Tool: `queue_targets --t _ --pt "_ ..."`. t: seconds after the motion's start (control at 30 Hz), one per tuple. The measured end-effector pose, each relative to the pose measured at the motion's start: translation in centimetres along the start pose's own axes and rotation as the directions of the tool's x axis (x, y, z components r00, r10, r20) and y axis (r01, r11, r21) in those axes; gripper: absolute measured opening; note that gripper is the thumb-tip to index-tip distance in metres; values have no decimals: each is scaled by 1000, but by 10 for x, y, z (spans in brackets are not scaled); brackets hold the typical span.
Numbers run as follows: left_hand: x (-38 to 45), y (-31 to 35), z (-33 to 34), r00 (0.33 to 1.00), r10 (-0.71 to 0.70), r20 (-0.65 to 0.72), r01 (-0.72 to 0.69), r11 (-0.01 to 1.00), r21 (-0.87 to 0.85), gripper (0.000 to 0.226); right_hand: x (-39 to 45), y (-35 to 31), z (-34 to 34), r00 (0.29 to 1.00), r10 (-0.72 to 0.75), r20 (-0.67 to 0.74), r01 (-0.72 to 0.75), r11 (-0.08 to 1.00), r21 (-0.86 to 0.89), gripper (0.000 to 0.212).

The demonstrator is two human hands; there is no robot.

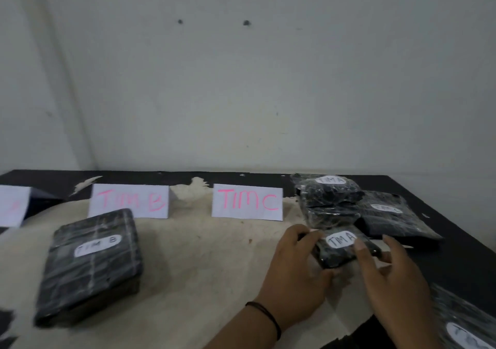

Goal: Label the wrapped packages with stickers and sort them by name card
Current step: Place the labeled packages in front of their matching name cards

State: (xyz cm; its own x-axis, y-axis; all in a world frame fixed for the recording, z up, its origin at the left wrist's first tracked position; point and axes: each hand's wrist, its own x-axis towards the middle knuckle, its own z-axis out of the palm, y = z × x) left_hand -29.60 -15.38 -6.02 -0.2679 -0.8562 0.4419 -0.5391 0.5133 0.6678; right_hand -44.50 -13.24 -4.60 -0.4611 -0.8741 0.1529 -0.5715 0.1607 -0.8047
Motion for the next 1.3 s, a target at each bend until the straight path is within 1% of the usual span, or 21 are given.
queue_targets --t 0.1,0.17,0.2,0.23,0.3,0.37,0.47,0.53,0.57,0.63,0.67,0.7,0.73,0.8,0.87,0.93,1.07,1.17,1.3 --pt "-18 2 -29 999 -13 -30 12 1000 -18 60 -18 -14 4 991 -123 53 120 991 63 58" --pt "-34 3 -55 996 -3 -93 0 1000 -28 59 -31 -26 11 976 -214 37 210 974 84 49" --pt "-42 4 -68 991 1 -131 -5 999 -33 58 -38 -34 15 964 -265 18 263 961 84 49" --pt "-52 4 -83 985 -4 -172 -2 999 -33 60 -47 -43 21 947 -322 -7 321 943 91 52" --pt "-72 6 -110 964 -11 -265 6 1000 -21 69 -68 -65 31 900 -430 -65 435 891 127 65" --pt "-91 5 -136 936 -26 -352 36 999 23 72 -92 -91 41 855 -509 -101 519 831 202 73" --pt "-125 -6 -185 880 -46 -473 99 991 87 72 -121 -126 69 791 -610 -47 590 740 324 69" --pt "-144 -18 -218 841 -70 -537 153 982 111 77 -134 -144 93 746 -665 34 605 699 382 67" --pt "-155 -25 -235 819 -92 -567 179 979 100 75 -142 -151 107 719 -689 86 612 688 390 66" --pt "-171 -38 -264 766 -127 -630 205 977 53 56 -158 -164 134 669 -721 180 635 680 365 63" --pt "-179 -45 -277 729 -125 -673 222 973 60 49 -166 -169 146 644 -732 221 655 677 336 63" --pt "-186 -55 -290 686 -118 -718 256 963 87 47 -174 -174 158 614 -747 254 686 665 295 61" --pt "-194 -66 -302 638 -118 -761 290 952 95 50 -181 -177 168 581 -767 272 731 639 240 58" --pt "-209 -91 -321 545 -174 -821 370 928 49 57 -191 -181 188 526 -809 263 818 565 102 53" --pt "-223 -114 -337 488 -236 -841 463 886 20 67 -199 -186 203 507 -829 236 853 522 3 47" --pt "-234 -132 -350 463 -263 -847 546 837 39 71 -205 -188 212 499 -842 206 864 503 -38 47" --pt "-245 -158 -368 420 -296 -858 670 739 72 70 -206 -179 223 456 -878 148 890 450 -73 62" --pt "-247 -172 -377 391 -336 -857 715 697 54 68 -205 -178 227 449 -887 108 893 443 -75 66" --pt "-246 -185 -382 365 -395 -843 764 645 29 60 -204 -178 228 436 -898 58 899 431 -81 65"
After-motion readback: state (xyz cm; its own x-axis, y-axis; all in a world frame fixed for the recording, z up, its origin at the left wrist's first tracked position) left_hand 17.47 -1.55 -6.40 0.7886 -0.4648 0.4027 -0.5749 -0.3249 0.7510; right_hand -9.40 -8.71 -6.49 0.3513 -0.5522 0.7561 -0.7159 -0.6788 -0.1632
